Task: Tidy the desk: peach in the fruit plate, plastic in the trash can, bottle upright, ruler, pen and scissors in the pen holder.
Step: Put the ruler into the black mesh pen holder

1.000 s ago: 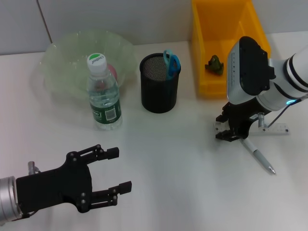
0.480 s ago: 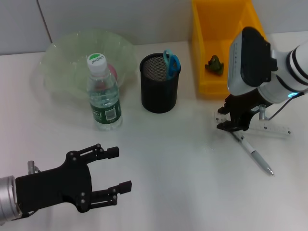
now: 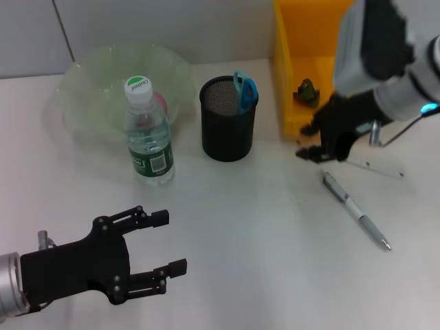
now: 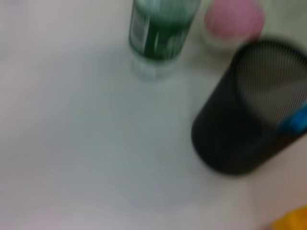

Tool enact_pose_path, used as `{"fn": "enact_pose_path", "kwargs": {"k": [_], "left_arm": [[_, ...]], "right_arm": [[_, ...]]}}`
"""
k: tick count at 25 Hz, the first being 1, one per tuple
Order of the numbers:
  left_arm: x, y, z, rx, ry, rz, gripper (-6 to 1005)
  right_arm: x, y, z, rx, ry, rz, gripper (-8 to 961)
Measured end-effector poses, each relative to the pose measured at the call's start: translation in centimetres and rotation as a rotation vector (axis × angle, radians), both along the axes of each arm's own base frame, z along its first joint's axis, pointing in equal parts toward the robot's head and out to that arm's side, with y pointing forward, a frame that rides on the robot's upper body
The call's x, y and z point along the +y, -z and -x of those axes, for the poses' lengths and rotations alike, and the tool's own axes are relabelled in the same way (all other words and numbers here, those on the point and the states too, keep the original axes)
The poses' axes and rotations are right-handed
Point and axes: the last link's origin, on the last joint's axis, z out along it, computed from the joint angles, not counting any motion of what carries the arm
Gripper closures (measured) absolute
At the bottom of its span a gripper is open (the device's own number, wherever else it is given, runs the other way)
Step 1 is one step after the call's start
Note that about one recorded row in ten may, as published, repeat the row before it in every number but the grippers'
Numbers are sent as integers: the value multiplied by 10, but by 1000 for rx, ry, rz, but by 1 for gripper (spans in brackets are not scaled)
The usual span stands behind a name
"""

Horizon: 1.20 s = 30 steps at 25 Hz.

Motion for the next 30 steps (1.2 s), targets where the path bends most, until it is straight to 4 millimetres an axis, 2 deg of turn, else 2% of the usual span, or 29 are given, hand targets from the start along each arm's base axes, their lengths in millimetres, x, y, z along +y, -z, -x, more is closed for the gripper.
{"fn": "enact_pose_path", "kwargs": {"k": [6, 9, 12, 19, 23, 30], "left_arm": [[0, 0, 0, -1, 2, -1, 199], [1, -1, -2, -4, 15, -3, 199], [2, -1, -3, -4, 20, -3, 199], [3, -4, -5, -6, 31, -4, 200], [2, -4, -4, -9, 32, -4, 200], [1, -4, -4, -8, 33, -6, 200]], "right_arm": [[-14, -37, 47, 153, -58, -160, 573], [-16, -43, 69, 223, -114, -246, 573], [-13, -35, 84, 284, -183, -300, 573], [-9, -16, 99, 339, -247, -333, 574], [-8, -12, 111, 435, -283, -364, 574], [-5, -1, 110, 622, -315, -349, 574]]}}
